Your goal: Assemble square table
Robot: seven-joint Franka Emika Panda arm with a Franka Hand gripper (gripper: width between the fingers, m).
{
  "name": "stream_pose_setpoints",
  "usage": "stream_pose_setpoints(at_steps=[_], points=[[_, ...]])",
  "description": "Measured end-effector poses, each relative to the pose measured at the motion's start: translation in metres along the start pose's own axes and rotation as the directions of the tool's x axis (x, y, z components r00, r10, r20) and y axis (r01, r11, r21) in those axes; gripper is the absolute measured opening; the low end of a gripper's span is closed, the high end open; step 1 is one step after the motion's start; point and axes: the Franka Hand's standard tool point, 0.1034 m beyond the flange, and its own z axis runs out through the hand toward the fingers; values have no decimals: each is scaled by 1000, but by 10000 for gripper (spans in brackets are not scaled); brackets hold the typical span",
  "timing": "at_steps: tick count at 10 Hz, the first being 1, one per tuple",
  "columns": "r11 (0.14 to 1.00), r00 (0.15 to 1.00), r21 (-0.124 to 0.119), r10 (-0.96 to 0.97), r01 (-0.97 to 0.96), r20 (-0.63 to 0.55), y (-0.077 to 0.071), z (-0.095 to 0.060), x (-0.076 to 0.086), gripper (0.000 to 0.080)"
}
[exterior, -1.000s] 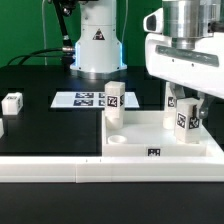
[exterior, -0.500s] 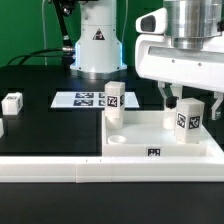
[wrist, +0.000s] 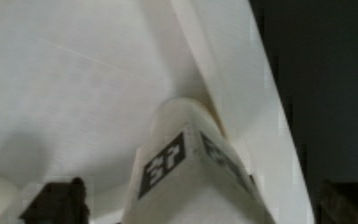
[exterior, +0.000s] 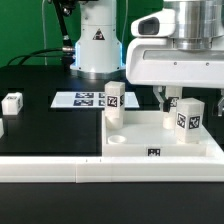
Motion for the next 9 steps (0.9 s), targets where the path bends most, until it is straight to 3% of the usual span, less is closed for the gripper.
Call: stream_pose_setpoints(at_steps=[3,5,9], points=[[983,983,-3,-183,183,0,0,0,0,649],[937,937,-25,-349,349,-4,-2,-1,0,649],[824,824,-30,-566,566,2,4,-2,5,649]])
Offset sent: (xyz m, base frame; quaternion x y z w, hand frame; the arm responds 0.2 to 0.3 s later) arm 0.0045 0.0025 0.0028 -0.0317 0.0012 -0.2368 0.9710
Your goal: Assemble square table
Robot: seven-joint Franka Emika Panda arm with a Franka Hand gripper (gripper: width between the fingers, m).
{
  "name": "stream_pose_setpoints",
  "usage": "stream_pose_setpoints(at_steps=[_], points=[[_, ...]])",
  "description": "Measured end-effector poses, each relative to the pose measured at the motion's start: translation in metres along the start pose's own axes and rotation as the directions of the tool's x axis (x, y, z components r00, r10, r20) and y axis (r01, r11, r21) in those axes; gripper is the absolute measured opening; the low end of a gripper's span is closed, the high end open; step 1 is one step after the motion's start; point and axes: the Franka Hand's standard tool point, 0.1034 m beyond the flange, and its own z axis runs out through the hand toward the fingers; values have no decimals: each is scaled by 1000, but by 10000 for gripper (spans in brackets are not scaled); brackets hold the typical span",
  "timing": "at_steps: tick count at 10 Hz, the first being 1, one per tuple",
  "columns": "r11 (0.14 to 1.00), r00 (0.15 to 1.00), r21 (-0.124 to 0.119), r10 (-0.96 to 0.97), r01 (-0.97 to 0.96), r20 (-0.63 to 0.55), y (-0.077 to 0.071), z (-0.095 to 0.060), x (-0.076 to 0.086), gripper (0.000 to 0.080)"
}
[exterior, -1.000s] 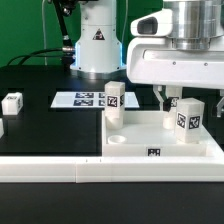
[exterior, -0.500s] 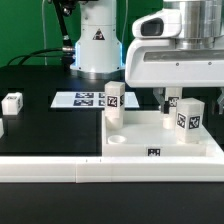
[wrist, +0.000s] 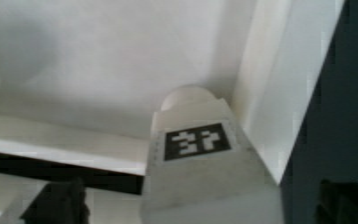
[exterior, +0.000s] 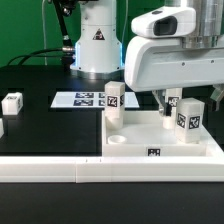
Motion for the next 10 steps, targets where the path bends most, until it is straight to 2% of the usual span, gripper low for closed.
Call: stream_pose_setpoints(at_steps=[1,2,3,4,8,10], points=[[999,999,0,-37,37,0,0,0,0,649],[1000,1000,0,-28,28,0,0,0,0,565],[1000,1000,0,-28,28,0,0,0,0,381],[1000,1000,0,-28,28,0,0,0,0,290],[1000,1000,2,22,-22,0,0,0,0,290],[977,977,6,215,-215,-1,-1,0,0,290]])
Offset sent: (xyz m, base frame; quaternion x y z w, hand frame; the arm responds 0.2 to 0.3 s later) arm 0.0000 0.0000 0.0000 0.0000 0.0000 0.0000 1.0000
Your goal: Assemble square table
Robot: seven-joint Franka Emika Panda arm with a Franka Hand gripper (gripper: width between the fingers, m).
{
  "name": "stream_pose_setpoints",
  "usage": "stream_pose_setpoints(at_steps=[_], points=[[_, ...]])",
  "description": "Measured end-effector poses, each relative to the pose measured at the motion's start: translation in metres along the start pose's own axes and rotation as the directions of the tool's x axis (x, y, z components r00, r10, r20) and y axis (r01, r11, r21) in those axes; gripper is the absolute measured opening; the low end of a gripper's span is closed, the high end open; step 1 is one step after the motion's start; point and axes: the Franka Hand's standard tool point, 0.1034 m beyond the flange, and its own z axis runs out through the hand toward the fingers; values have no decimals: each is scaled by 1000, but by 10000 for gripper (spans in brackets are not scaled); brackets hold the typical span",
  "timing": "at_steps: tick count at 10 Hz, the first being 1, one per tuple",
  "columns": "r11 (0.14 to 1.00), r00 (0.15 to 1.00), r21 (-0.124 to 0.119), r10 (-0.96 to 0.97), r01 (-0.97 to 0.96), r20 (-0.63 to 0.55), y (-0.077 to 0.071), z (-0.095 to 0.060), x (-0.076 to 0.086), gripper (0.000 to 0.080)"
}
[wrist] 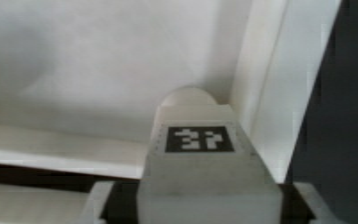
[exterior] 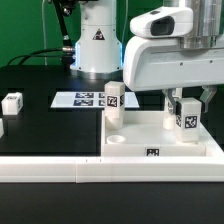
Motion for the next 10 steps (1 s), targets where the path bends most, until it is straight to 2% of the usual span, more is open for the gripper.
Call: stream_pose_setpoints(at_steps=[2,5,7,10], points=[[966,966,11,257,-257,-15,-1,1,-2,290],[862,862,35,507,-506,-24,-1,2,-3,291],[736,737,47,676,-675,-10,0,2,-3,291],[541,541,42,841,-840,8,-1,2,-3,291]])
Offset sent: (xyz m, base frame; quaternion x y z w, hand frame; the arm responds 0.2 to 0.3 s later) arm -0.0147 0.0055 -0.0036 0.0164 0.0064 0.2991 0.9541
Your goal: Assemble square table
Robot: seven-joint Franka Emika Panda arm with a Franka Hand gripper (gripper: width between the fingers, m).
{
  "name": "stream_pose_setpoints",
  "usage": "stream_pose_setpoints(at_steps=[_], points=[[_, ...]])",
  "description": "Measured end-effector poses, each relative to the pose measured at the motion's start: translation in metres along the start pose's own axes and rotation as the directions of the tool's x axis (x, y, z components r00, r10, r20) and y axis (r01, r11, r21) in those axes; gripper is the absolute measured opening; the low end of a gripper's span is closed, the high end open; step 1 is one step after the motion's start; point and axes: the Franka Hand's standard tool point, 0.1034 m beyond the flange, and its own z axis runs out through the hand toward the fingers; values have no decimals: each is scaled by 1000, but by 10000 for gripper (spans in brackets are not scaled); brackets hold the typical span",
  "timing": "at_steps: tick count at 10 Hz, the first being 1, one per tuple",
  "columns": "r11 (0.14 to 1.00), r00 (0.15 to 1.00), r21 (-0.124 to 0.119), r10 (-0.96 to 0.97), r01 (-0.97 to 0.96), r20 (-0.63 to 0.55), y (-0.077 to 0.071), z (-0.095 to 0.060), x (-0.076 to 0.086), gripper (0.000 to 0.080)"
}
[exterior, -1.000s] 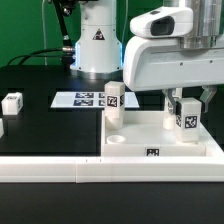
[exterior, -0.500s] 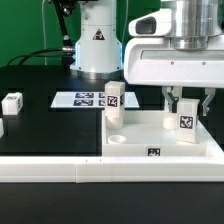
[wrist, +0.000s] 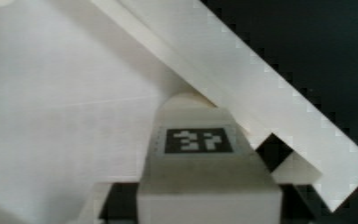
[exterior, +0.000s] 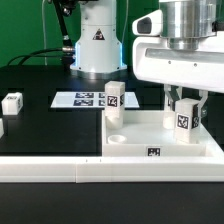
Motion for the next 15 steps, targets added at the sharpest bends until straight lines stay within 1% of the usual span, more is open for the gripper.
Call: stream_pose_setpoints(at_steps=[1,4,6,7,8,9,10,11,12,14,15], points=[[996,996,-2,90,-90,2,0,0,0,291],[963,963,2,268,-268,14,0,0,1,291],[955,955,13,297,-297,9,-1,0,0,291],[962,962,13,274,-274,9,-1,0,1,309],[970,970,12,242,-242,9,-1,0,0,309],[976,976,12,217,-217,10,-2,0,-1,494],[983,983,4,181,-181,14,-2,0,-3,600],[999,999,3,50,-50,12,-2,0,-2,634],[998,998,4,-64,64,12,-2,1,-2,634],[976,976,5,-219,219,11,-1,2,-1,647],[947,947,4,-322,321,12,-1,3,-1,649]])
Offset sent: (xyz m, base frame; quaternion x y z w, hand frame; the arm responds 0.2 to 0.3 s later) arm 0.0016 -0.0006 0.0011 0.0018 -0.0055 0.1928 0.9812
